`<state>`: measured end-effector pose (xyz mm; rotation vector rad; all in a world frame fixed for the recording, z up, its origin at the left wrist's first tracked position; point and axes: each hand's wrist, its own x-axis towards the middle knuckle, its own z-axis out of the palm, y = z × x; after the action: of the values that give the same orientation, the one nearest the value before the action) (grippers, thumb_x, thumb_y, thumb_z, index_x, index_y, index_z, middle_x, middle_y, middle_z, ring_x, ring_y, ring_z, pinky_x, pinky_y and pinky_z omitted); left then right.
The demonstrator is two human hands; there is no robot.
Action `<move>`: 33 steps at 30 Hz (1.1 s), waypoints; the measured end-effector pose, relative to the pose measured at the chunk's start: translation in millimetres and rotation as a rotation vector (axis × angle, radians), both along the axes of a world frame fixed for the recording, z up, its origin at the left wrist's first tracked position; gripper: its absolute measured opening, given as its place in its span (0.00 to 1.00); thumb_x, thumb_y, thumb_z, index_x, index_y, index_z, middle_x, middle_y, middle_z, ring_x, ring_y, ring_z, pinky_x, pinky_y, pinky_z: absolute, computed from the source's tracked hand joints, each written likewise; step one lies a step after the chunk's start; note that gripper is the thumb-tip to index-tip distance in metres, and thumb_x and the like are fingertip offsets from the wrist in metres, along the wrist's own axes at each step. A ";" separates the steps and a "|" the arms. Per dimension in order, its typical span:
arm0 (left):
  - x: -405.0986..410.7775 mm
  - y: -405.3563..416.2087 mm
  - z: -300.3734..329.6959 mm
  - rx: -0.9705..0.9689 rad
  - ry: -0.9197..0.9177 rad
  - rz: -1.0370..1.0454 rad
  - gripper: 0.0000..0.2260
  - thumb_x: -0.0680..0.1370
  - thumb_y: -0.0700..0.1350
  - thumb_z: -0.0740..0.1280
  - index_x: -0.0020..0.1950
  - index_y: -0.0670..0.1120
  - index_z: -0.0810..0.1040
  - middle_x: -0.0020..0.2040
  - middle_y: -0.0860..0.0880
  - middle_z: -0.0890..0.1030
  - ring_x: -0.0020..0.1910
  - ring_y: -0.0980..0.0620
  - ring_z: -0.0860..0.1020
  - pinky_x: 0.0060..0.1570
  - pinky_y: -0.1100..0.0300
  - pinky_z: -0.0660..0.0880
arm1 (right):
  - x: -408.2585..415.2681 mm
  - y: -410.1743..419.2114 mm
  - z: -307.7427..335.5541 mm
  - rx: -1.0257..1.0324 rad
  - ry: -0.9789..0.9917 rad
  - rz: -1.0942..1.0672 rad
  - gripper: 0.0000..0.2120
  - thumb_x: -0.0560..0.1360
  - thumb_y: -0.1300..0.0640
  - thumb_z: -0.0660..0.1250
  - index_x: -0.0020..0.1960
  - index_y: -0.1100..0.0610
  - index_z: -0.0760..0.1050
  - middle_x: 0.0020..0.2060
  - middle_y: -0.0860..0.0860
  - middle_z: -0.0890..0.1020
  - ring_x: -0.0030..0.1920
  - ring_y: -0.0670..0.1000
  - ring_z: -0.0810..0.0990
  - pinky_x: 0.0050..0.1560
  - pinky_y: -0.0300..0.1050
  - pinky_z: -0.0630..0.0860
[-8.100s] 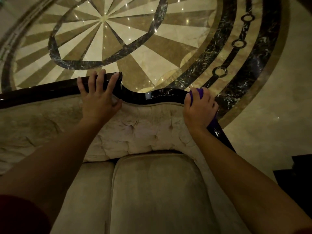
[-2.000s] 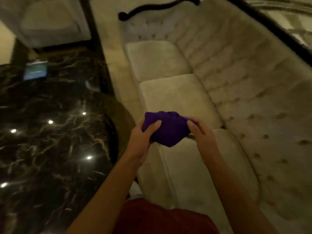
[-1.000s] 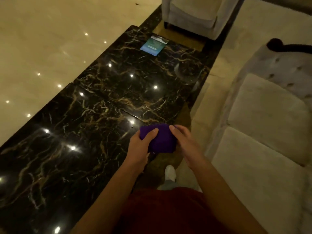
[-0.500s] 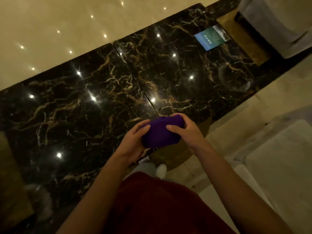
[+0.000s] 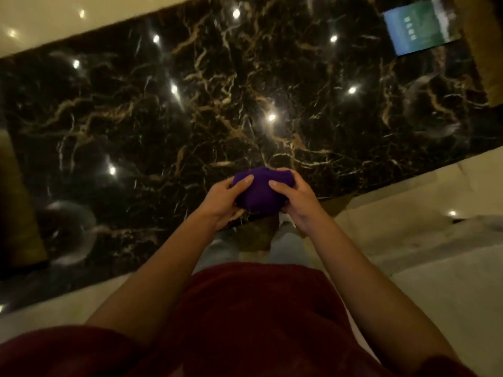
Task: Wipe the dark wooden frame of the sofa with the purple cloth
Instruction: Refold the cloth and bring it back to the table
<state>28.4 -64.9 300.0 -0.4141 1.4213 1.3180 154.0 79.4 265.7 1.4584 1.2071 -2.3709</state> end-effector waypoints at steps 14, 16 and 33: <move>-1.3 54.4 -258.0 -0.407 0.301 -0.171 0.13 0.78 0.38 0.74 0.62 0.47 0.80 0.57 0.48 0.81 0.58 0.50 0.81 0.56 0.55 0.82 | -46.5 75.4 -234.3 0.481 -0.262 0.680 0.20 0.74 0.55 0.78 0.62 0.48 0.74 0.49 0.40 0.75 0.55 0.48 0.77 0.43 0.36 0.74; -2.1 51.9 -302.2 -0.439 0.330 -0.209 0.14 0.78 0.39 0.74 0.63 0.46 0.81 0.58 0.49 0.81 0.56 0.53 0.80 0.55 0.58 0.81 | -44.8 73.6 -273.1 0.543 -0.283 0.728 0.20 0.74 0.52 0.78 0.61 0.47 0.74 0.48 0.39 0.75 0.54 0.47 0.77 0.46 0.39 0.75; 25.3 43.8 -385.2 -0.749 0.718 -0.513 0.19 0.78 0.59 0.70 0.65 0.52 0.79 0.66 0.46 0.74 0.66 0.45 0.72 0.66 0.45 0.73 | -22.9 51.5 -339.8 1.132 -0.493 0.950 0.27 0.75 0.34 0.71 0.69 0.44 0.75 0.63 0.52 0.75 0.64 0.56 0.75 0.62 0.53 0.73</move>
<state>53.6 -21.1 -85.2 -0.0151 2.4279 0.4709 131.1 131.0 -74.1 1.0316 2.4249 -0.6173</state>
